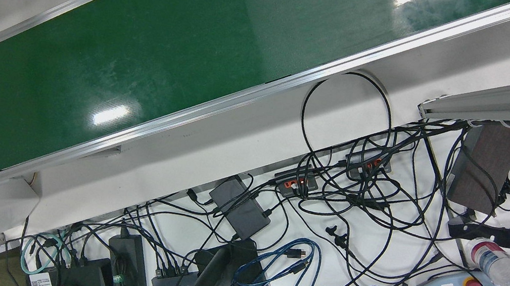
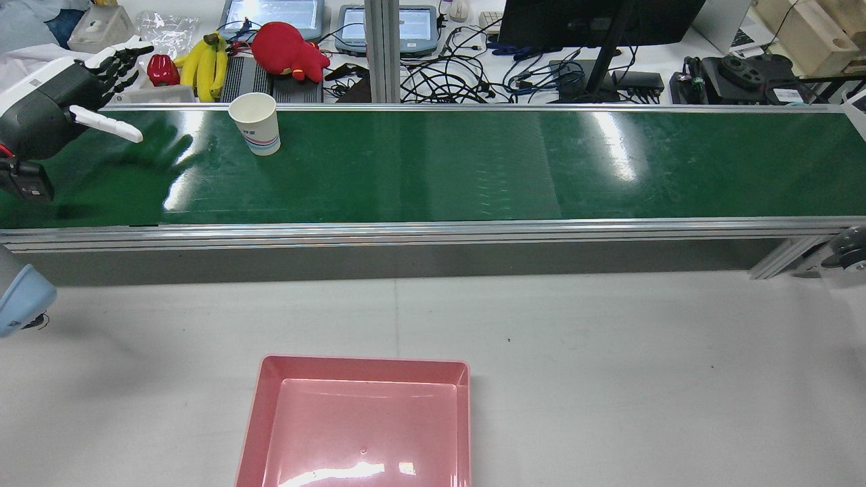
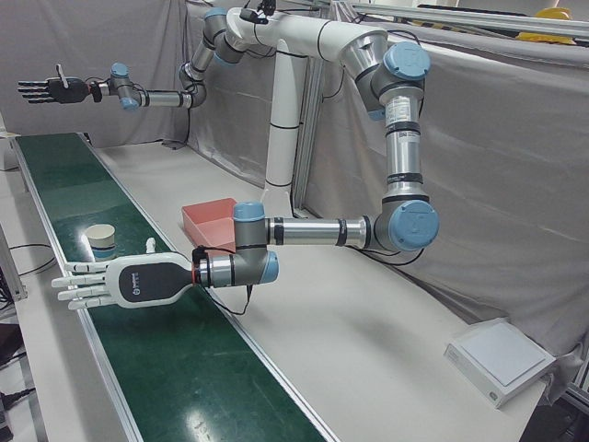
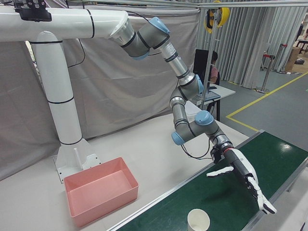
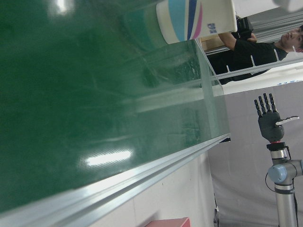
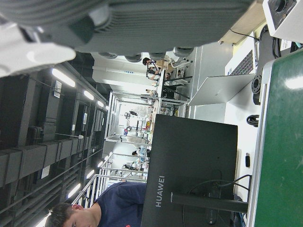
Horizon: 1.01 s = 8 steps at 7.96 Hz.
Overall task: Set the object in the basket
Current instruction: 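Move the left hand toward the white paper cup on the belt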
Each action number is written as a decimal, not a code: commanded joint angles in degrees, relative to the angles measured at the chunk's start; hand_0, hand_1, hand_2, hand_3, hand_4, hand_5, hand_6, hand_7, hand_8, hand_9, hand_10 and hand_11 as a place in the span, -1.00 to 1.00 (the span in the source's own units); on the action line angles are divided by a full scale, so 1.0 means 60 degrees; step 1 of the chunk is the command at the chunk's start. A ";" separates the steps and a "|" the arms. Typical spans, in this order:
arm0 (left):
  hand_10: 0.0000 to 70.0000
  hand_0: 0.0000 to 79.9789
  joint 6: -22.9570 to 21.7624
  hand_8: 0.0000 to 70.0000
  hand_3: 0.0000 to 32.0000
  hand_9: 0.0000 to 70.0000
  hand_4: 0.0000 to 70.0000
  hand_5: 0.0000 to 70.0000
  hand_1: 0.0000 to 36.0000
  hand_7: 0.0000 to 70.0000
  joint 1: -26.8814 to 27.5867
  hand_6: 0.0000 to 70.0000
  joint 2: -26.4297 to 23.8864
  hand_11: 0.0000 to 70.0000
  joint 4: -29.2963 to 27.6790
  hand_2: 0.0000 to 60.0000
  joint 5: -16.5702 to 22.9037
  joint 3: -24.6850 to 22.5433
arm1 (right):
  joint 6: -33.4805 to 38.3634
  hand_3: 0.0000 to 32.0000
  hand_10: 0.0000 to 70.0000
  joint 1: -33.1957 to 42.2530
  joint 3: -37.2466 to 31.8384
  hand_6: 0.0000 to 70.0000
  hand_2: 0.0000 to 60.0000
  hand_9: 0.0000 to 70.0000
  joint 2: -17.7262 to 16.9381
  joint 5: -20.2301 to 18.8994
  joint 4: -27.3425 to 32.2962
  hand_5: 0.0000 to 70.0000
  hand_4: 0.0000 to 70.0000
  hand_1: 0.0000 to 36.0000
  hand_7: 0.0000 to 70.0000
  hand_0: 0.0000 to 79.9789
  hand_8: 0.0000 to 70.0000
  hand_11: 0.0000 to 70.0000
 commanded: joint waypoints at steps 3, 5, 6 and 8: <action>-0.96 0.39 0.0080 -1.00 -0.96 -1.00 -0.93 -0.45 -0.32 -1.00 0.0087 -1.00 -0.0215 -0.88 -0.0194 -1.00 -0.0021 0.0579 | 0.0000 -1.00 -1.00 0.0009 0.0015 -1.00 -1.00 -1.00 0.0000 0.0000 0.0000 -1.00 -1.00 -1.00 -1.00 -1.00 -1.00 -1.00; -0.96 0.39 0.0154 -1.00 -0.94 -1.00 -0.96 -0.46 -0.30 -1.00 0.0087 -1.00 -0.0215 -0.88 -0.0208 -1.00 -0.0021 0.0579 | 0.0000 -1.00 -1.00 -0.0005 0.0015 -1.00 -1.00 -1.00 0.0000 0.0000 0.0000 -1.00 -1.00 -1.00 -1.00 -1.00 -1.00 -1.00; -0.96 0.39 0.0212 -1.00 -0.96 -1.00 -0.95 -0.45 -0.30 -1.00 0.0116 -1.00 -0.0230 -0.88 -0.0208 -1.00 -0.0021 0.0579 | 0.0000 -1.00 -1.00 -0.0006 0.0015 -1.00 -1.00 -1.00 0.0000 0.0000 0.0000 -1.00 -1.00 -1.00 -1.00 -1.00 -1.00 -1.00; -0.96 0.37 0.0329 -1.00 -0.88 -1.00 -0.98 -0.48 -0.35 -1.00 0.0233 -1.00 -0.0201 -0.88 -0.0223 -1.00 -0.0021 0.0579 | 0.0000 -1.00 -1.00 0.0009 0.0015 -1.00 -1.00 -1.00 0.0000 0.0000 0.0000 -1.00 -1.00 -1.00 -1.00 -1.00 -1.00 -1.00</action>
